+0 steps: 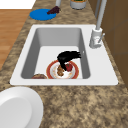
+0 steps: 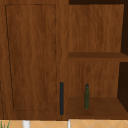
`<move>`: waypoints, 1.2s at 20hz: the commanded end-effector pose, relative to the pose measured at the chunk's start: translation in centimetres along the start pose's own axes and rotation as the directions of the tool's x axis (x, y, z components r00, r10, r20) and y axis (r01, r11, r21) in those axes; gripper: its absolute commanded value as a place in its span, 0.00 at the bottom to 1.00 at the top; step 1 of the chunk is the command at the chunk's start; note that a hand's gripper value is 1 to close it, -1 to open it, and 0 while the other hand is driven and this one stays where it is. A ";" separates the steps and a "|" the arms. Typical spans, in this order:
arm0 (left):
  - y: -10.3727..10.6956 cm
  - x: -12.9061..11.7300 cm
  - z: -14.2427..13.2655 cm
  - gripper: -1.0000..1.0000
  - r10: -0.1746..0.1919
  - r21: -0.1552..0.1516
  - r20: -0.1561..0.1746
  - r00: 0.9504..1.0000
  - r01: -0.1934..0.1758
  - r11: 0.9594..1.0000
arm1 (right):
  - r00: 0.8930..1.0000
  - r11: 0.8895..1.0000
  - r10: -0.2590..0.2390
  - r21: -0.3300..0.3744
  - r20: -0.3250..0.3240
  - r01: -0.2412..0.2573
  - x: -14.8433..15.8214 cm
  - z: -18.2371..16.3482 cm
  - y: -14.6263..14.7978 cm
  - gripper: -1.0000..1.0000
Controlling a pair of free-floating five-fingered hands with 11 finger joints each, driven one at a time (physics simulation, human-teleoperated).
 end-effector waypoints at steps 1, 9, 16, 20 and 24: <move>0.0 0.0 0.0 0.50 0.000 0.000 0.000 1.000 0.000 1.000 | 0.999 0.997 -0.037 0.062 0.000 0.037 -0.7 -1.1 -1.4 0.00; 0.0 0.0 0.0 0.50 0.000 0.000 0.000 1.000 0.000 1.000 | 0.997 0.970 -0.065 0.239 0.050 0.051 -0.8 -1.3 -1.3 0.00; 0.0 0.0 0.0 0.50 0.000 0.000 0.000 1.000 0.000 1.000 | 0.992 0.947 -0.080 0.316 0.095 0.046 -2.0 -0.2 0.1 0.00; 0.0 0.0 0.0 0.50 0.000 0.000 0.000 1.000 0.000 1.000 | 0.982 0.918 -0.128 0.390 0.139 0.065 -3.0 -0.7 1.5 0.00; 0.0 0.0 0.0 0.50 0.000 0.000 0.000 1.000 0.000 1.000 | 0.979 0.898 -0.162 0.429 0.127 0.093 -2.9 -2.7 2.0 0.00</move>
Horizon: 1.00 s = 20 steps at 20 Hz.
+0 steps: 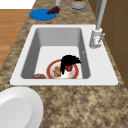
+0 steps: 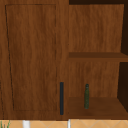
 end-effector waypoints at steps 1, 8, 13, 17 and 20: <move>0.0 0.0 0.0 0.50 0.000 0.000 0.000 1.000 0.000 1.000 | 1.000 0.994 0.011 0.112 0.022 -0.014 -0.5 -1.4 1.0 0.00; 0.0 0.0 0.0 0.50 0.000 0.000 0.000 1.000 0.000 1.000 | 0.992 0.979 0.124 0.161 -0.006 -0.122 0.5 -1.6 2.7 0.00; 0.0 0.0 0.0 0.50 0.000 0.000 0.000 1.000 0.000 1.000 | 0.989 0.963 0.150 0.226 0.001 -0.146 0.9 -3.5 2.5 0.00; 0.0 0.0 0.0 0.50 0.000 0.000 0.000 1.000 0.000 1.000 | 0.981 0.943 0.193 0.279 -0.016 -0.181 1.7 -4.0 2.5 1.00; 0.0 0.0 0.0 0.50 0.000 0.000 0.000 1.000 0.000 1.000 | 0.981 0.928 0.191 0.328 -0.016 -0.176 1.7 -4.4 1.6 1.00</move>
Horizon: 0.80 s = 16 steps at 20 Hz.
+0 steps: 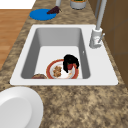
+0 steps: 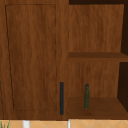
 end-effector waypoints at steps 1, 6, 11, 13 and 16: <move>0.0 0.0 0.0 0.50 0.000 0.000 0.000 1.000 0.000 1.000 | 0.998 0.995 0.036 0.088 0.042 -0.039 0.0 -0.8 1.1 1.00; 0.0 0.0 0.0 0.50 0.000 0.000 0.000 1.000 0.000 1.000 | 0.996 0.997 0.070 0.011 0.047 -0.071 -0.4 -1.9 0.8 1.00; 0.0 0.0 0.0 0.50 0.000 0.000 0.000 1.000 0.000 1.000 | 0.998 0.998 0.042 0.040 0.040 -0.044 -0.6 -3.4 0.0 1.00; 0.0 0.0 0.0 0.50 0.000 0.000 0.000 1.000 0.000 1.000 | 0.999 0.999 0.022 0.031 0.032 -0.023 -0.7 -3.1 -0.8 1.00; 0.0 0.0 0.0 0.50 0.000 0.000 0.000 1.000 0.000 1.000 | 0.999 1.000 0.027 -0.004 0.039 -0.026 -0.5 -1.8 -1.7 1.00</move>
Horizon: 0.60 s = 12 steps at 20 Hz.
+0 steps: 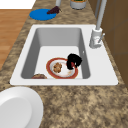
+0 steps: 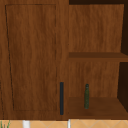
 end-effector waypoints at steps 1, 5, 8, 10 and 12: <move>0.0 0.0 0.0 0.50 0.000 0.000 0.000 1.000 0.000 1.000 | 1.000 1.000 0.017 0.001 0.019 -0.017 0.3 1.0 -1.0 1.00; 0.0 0.0 0.0 0.50 0.000 0.000 0.000 1.000 0.000 1.000 | 0.999 0.996 0.042 -0.074 -0.002 -0.042 -0.3 2.2 -2.4 1.00; 0.0 0.0 0.0 0.50 0.000 0.000 0.000 1.000 0.000 1.000 | 0.998 0.992 0.057 -0.108 -0.014 -0.058 -0.8 3.9 -3.7 1.00; 0.0 0.0 0.0 0.50 0.000 0.000 0.000 1.000 0.000 1.000 | 0.999 0.993 0.052 -0.103 -0.008 -0.052 -1.1 4.7 -4.2 1.00; 0.0 0.0 0.0 0.50 0.000 0.000 0.000 1.000 0.000 1.000 | 0.999 0.996 0.037 -0.086 0.003 -0.037 -1.6 5.1 -4.5 1.00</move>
